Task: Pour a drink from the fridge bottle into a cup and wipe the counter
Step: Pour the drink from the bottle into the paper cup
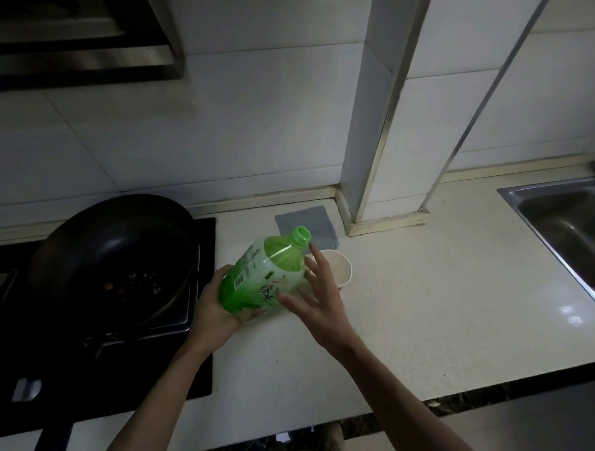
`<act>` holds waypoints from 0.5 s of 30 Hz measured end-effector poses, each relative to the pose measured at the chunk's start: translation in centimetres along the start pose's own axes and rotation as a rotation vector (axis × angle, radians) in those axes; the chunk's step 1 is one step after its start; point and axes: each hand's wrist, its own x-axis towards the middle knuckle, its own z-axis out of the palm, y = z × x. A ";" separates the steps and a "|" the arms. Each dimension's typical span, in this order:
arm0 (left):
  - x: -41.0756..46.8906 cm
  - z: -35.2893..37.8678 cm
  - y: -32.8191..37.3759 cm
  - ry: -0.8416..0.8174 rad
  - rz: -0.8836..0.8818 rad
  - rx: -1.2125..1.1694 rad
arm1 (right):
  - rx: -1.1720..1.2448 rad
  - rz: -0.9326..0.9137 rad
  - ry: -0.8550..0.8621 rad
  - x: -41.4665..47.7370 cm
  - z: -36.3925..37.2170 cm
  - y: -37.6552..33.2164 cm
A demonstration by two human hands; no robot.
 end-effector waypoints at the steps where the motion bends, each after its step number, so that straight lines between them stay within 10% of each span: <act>1: 0.3 -0.3 0.3 0.028 0.011 0.048 | -0.040 0.024 0.033 -0.1 -0.3 0.5; 8: 1.6 -1.8 2.0 0.131 0.008 0.319 | -0.208 0.099 0.547 -1.0 -5.8 4.3; 15: 1.5 -1.6 0.7 0.083 -0.056 0.292 | -0.273 0.341 0.253 1.8 -9.1 8.9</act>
